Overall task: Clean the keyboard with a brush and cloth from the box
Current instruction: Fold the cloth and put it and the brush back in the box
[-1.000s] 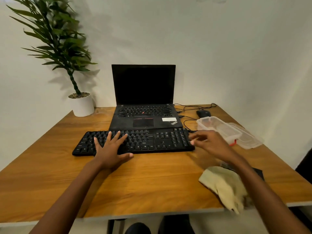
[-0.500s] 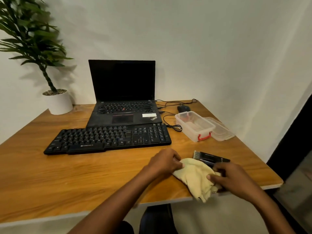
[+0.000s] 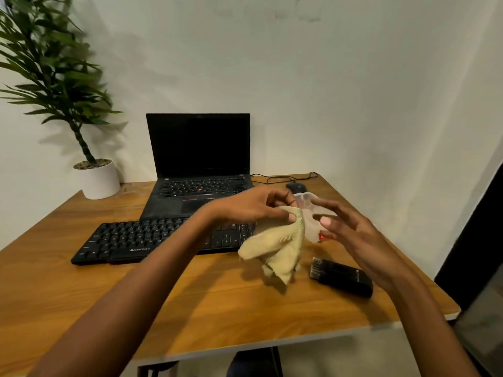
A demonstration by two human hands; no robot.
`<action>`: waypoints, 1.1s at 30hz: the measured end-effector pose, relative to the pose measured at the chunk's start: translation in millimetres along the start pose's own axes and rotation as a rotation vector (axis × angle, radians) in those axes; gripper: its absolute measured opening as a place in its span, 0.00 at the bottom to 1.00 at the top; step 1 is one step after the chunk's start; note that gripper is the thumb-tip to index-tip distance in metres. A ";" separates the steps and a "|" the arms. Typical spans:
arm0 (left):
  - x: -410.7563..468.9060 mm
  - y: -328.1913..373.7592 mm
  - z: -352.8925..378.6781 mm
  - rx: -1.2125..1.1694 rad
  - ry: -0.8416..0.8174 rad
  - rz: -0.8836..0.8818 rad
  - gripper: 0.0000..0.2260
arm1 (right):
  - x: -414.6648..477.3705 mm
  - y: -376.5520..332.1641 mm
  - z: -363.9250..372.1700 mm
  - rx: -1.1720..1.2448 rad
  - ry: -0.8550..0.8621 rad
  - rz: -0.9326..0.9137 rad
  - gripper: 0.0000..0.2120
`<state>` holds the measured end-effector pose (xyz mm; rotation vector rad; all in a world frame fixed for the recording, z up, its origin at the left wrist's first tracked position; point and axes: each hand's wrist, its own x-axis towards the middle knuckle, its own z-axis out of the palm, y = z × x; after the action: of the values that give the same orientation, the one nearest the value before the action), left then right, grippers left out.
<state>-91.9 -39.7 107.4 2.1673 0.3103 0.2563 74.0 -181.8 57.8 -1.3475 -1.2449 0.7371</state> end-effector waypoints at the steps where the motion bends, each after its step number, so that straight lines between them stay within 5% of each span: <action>1: 1.2 6.0 -4.5 0.031 -0.041 0.009 0.04 | 8.7 -7.5 3.8 0.022 -0.050 -0.036 0.18; 7: -1.0 21.3 -28.7 0.226 -0.104 0.039 0.07 | 47.7 -25.8 10.8 -0.002 -0.286 -0.009 0.21; 12: -8.9 18.8 -38.0 0.238 -0.023 0.017 0.11 | 49.9 -26.8 9.2 -0.148 -0.389 -0.006 0.07; 15: -12.3 11.9 -43.4 0.189 0.056 -0.040 0.15 | 52.7 -26.0 4.5 -0.046 -0.396 0.018 0.13; 19: -12.2 4.4 -45.9 0.288 0.042 -0.151 0.06 | 56.5 -29.7 2.9 -0.131 -0.403 0.054 0.05; 23: -8.6 -8.1 -38.2 -0.136 0.239 -0.105 0.04 | 56.5 -29.4 4.1 0.023 -0.382 0.107 0.08; 29: -14.3 -70.9 28.0 -1.325 0.355 -0.349 0.38 | 53.4 -25.4 15.2 0.547 -0.293 0.095 0.20; 31: -20.7 -78.1 44.1 -1.448 0.298 -0.326 0.42 | 54.6 -19.0 17.5 0.590 -0.215 0.146 0.17; 33: -22.2 -77.0 46.8 -1.454 0.308 -0.276 0.35 | 55.8 -11.6 19.1 0.542 -0.129 0.242 0.16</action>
<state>-108.9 -39.4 16.2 0.6412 0.4053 0.4641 67.4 -125.5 77.5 -1.0155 -0.8921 1.2462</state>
